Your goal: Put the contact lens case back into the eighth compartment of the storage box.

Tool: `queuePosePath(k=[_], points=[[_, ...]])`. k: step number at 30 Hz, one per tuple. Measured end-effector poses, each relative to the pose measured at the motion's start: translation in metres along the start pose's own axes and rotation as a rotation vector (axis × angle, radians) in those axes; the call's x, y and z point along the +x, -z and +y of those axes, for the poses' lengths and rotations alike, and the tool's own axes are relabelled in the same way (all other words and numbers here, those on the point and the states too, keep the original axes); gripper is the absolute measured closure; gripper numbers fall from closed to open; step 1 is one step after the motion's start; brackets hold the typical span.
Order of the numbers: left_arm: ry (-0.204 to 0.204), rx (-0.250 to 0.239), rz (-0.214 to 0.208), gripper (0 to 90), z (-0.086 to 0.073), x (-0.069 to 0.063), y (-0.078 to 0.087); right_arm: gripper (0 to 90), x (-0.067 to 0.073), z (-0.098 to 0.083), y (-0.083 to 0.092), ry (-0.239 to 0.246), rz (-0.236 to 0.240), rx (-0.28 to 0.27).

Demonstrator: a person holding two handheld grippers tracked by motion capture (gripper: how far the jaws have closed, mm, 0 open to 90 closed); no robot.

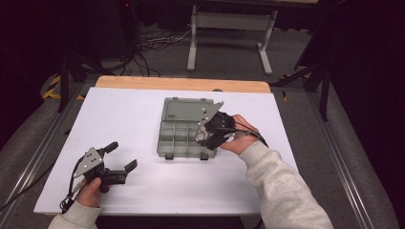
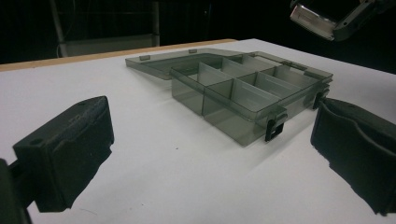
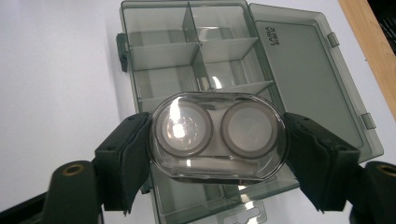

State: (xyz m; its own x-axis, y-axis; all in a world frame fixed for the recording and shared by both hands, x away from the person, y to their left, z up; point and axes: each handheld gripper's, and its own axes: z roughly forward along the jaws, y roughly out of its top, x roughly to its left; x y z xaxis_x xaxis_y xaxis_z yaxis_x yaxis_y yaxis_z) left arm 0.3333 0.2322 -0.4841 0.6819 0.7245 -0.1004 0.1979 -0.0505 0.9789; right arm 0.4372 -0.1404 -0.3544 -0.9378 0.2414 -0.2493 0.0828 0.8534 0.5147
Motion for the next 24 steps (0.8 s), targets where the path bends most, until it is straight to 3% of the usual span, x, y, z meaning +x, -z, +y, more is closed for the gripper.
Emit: queuePosePath(k=[24], points=[[0.001, 0.000, 0.000, 0.2, 0.000, 0.000, 0.000, 26.5, -0.012, -0.014, -0.012, -0.013, 0.029, 0.070]])
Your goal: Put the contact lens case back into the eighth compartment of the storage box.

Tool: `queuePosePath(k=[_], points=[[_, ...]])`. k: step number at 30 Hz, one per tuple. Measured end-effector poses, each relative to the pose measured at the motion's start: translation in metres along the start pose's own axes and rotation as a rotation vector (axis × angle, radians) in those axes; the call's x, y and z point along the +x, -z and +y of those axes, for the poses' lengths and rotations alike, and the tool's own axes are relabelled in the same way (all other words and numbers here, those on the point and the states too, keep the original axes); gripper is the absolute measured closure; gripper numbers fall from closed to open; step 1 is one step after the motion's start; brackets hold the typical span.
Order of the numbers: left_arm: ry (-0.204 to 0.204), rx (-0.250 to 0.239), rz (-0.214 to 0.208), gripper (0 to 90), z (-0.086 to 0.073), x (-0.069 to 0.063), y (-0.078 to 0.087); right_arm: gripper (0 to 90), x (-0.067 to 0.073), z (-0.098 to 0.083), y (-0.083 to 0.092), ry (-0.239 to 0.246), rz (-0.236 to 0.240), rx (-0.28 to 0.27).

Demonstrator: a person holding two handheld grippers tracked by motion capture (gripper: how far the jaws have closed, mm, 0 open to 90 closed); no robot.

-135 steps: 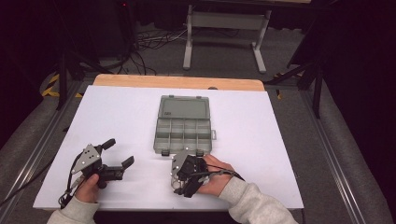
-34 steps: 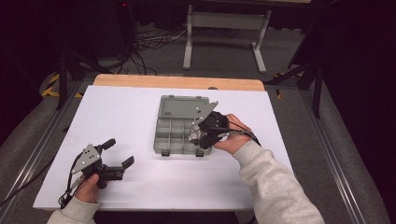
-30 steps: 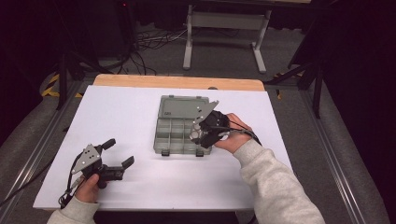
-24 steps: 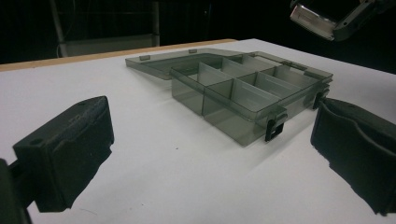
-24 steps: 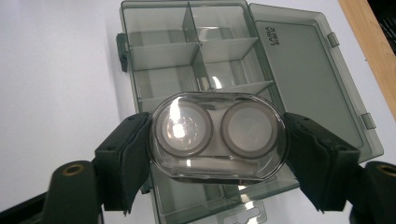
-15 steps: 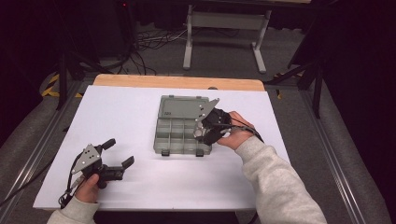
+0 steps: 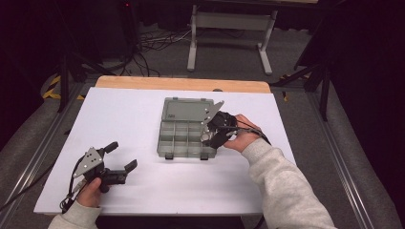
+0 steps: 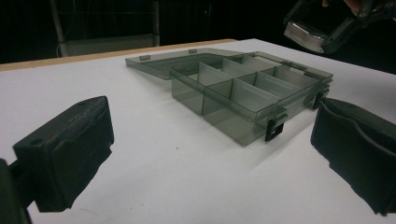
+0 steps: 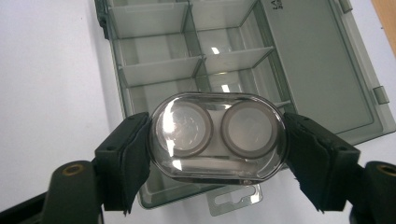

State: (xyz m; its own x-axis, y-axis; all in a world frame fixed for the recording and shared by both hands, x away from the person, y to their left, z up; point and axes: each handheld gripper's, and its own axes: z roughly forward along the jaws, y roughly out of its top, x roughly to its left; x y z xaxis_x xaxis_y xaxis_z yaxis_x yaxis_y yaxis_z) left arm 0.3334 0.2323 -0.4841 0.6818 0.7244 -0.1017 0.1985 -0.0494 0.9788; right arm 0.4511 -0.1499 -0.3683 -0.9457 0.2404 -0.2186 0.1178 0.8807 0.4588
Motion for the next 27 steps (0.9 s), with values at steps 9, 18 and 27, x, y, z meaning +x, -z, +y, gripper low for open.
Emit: queuePosePath(k=[9, 18, 27], points=[[0.000, 0.000, 0.000, 0.2, 0.000, 0.000, 0.000, 26.5, -0.003, -0.003, -0.007, 0.017, 0.026, 0.029], [0.000, 0.000, -0.001, 0.2, 0.000, 0.000, 0.000, 26.5, -0.004, -0.007, -0.012, 0.030, 0.061, 0.057], [-0.001, 0.000, -0.002, 0.2, 0.000, 0.000, 0.000, 26.5, -0.005, -0.010, -0.017, 0.035, 0.076, 0.080]])
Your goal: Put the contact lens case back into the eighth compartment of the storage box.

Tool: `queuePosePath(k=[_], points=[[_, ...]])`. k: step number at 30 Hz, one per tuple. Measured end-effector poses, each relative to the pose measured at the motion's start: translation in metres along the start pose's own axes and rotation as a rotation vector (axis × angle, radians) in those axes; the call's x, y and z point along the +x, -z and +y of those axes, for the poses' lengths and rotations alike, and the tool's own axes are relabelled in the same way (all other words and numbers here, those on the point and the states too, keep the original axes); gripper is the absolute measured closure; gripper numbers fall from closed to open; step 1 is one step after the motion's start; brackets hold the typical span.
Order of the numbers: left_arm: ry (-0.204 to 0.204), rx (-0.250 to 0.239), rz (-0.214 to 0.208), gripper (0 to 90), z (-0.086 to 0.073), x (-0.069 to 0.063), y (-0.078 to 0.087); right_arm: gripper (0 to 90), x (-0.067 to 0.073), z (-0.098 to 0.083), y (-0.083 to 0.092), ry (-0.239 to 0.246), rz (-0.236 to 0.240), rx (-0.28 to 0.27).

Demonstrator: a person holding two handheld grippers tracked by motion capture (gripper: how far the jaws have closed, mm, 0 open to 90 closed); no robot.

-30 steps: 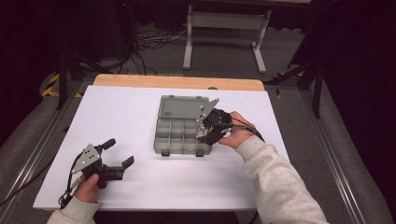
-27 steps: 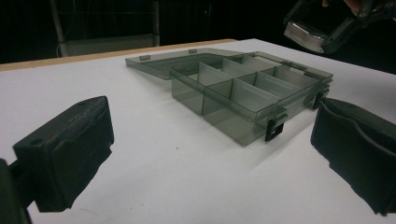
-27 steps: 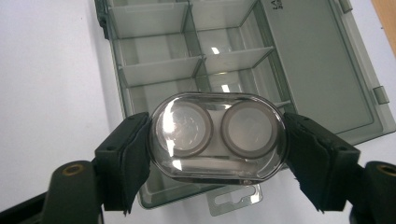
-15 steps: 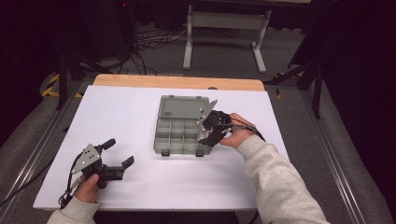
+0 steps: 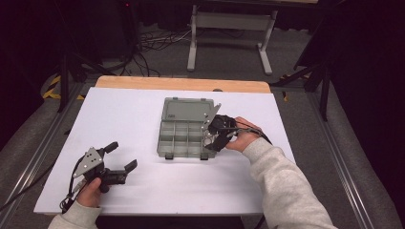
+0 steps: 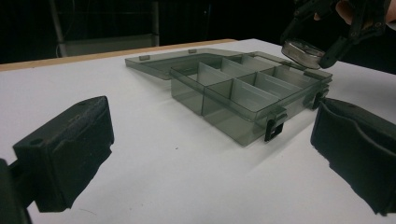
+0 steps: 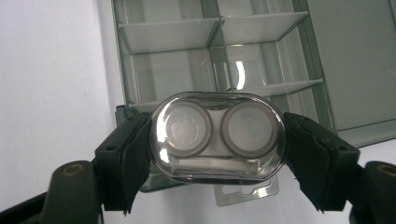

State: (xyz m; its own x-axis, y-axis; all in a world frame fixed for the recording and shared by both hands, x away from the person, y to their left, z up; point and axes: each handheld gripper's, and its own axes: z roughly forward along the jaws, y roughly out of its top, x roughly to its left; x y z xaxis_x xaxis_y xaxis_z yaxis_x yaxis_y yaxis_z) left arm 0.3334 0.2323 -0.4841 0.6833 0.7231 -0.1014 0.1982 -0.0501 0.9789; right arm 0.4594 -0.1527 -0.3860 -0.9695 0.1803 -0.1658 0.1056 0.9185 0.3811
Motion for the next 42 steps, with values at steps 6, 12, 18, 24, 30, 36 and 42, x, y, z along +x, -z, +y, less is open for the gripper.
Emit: queuePosePath(k=[6, 12, 18, 24, 30, 36, 42], points=[[0.000, -0.001, -0.001, 0.2, 0.000, 0.000, 0.000, 26.5, 0.000, 0.000, -0.002, 0.008, 0.008, 0.011], [-0.002, 0.003, -0.002, 0.2, 0.000, 0.000, 0.000, 26.5, 0.000, 0.000, -0.006, 0.010, 0.017, 0.026], [-0.001, 0.000, -0.003, 0.2, 0.000, 0.000, 0.000, 26.5, 0.000, -0.001, -0.008, 0.006, 0.029, 0.036], [-0.003, 0.003, -0.002, 0.2, 0.000, 0.000, 0.000, 26.5, 0.000, -0.001, -0.010, 0.012, 0.027, 0.046], [-0.001, 0.001, -0.002, 0.2, 0.000, 0.000, 0.000, 26.5, 0.000, -0.002, -0.011, 0.003, 0.033, 0.049], [-0.001, 0.000, -0.002, 0.2, 0.000, 0.000, 0.000, 26.5, -0.001, -0.002, -0.012, 0.012, 0.026, 0.047], [-0.001, 0.000, -0.002, 0.2, 0.000, 0.000, 0.000, 23.0, -0.002, -0.003, -0.012, -0.002, 0.030, 0.044]])
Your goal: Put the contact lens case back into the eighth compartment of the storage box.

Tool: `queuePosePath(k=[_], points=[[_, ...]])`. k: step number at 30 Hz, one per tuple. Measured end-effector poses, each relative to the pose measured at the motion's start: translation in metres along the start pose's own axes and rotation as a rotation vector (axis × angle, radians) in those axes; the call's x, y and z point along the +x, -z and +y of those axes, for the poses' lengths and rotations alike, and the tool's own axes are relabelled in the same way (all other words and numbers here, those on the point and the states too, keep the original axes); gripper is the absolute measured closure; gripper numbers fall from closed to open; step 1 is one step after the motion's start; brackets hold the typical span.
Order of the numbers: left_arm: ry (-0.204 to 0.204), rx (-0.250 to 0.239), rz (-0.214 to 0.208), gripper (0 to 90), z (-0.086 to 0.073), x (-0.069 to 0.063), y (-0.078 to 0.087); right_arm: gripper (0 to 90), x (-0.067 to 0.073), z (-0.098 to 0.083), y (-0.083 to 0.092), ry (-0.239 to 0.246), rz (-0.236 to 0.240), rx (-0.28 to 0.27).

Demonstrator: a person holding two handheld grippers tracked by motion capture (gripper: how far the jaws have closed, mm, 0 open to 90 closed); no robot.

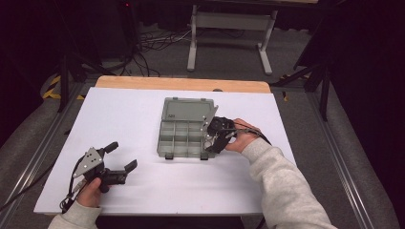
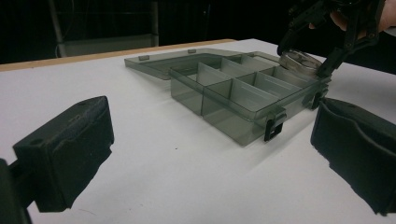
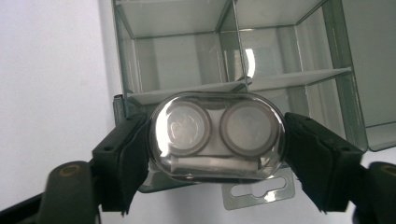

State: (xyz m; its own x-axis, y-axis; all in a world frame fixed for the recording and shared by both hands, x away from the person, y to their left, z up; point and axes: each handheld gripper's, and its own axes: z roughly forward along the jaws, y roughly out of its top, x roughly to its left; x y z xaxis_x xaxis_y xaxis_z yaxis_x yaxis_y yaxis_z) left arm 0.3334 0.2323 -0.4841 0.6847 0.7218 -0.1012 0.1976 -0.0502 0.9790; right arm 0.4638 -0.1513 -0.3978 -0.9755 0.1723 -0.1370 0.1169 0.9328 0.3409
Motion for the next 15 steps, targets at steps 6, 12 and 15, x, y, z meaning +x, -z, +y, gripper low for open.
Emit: queuePosePath(k=[6, 12, 15], points=[[0.001, 0.000, 0.000, 0.2, 0.000, 0.000, 0.000, 22.3, 0.000, 0.000, 0.003, -0.003, 0.004, -0.014], [0.001, 0.000, 0.000, 0.2, 0.000, 0.000, 0.000, 20.7, 0.001, 0.002, 0.009, -0.006, -0.009, -0.053], [0.001, 0.000, 0.000, 0.2, 0.000, 0.000, 0.000, 18.9, 0.001, 0.003, 0.013, -0.004, -0.027, -0.083]])
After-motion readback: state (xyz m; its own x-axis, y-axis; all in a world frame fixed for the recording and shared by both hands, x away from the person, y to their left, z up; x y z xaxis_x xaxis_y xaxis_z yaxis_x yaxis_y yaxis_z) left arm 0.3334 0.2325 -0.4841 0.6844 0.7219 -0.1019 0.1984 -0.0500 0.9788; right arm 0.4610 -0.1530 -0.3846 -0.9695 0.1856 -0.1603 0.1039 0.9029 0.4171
